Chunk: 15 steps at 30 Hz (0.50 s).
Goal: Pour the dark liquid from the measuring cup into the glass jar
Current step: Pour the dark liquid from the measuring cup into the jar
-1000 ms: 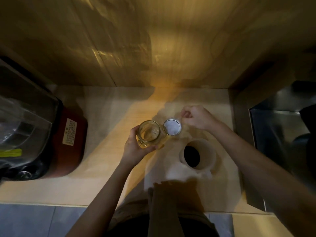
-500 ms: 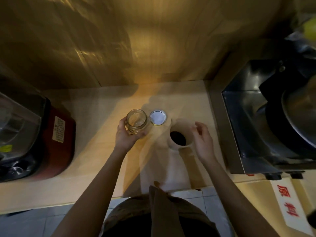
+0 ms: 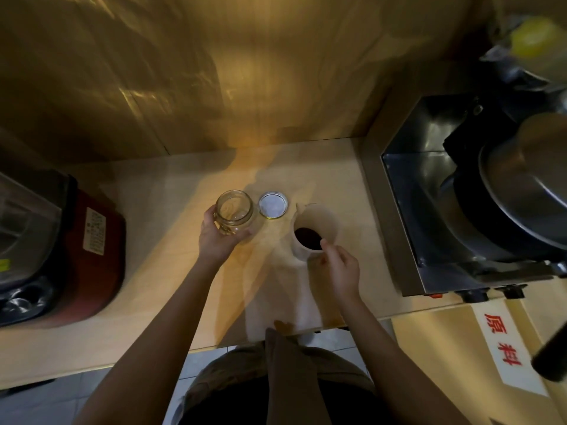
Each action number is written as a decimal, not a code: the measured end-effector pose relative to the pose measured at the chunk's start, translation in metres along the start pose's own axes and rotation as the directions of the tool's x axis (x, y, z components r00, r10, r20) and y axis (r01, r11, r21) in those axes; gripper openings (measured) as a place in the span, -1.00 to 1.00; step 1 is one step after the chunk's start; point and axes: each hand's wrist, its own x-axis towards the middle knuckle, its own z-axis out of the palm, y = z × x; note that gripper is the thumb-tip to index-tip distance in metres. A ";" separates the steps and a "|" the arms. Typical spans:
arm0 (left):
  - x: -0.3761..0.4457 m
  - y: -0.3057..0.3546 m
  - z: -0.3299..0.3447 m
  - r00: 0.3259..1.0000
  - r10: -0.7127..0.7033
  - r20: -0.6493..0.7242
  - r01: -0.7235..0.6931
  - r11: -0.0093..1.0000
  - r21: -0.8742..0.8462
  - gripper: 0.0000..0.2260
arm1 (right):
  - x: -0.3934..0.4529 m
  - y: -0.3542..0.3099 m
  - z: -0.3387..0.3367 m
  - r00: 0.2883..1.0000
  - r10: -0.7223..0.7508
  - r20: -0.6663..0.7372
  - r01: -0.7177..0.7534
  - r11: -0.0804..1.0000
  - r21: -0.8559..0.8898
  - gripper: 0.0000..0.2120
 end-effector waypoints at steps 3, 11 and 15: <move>0.002 -0.001 -0.001 1.000 0.006 0.007 -0.006 1.000 0.003 -0.11 | 0.005 -0.005 0.004 0.998 0.037 0.042 -0.041 0.995 0.096 -0.64; 0.004 -0.007 -0.011 0.996 0.075 0.056 -0.076 0.997 0.022 -0.05 | 0.023 -0.031 0.020 0.994 -0.071 0.089 0.052 0.980 0.194 -0.52; -0.002 -0.018 -0.012 0.996 0.019 -0.084 -0.036 0.977 -0.211 -0.58 | 0.035 -0.041 0.028 0.985 -0.150 0.080 0.133 0.975 0.180 -0.62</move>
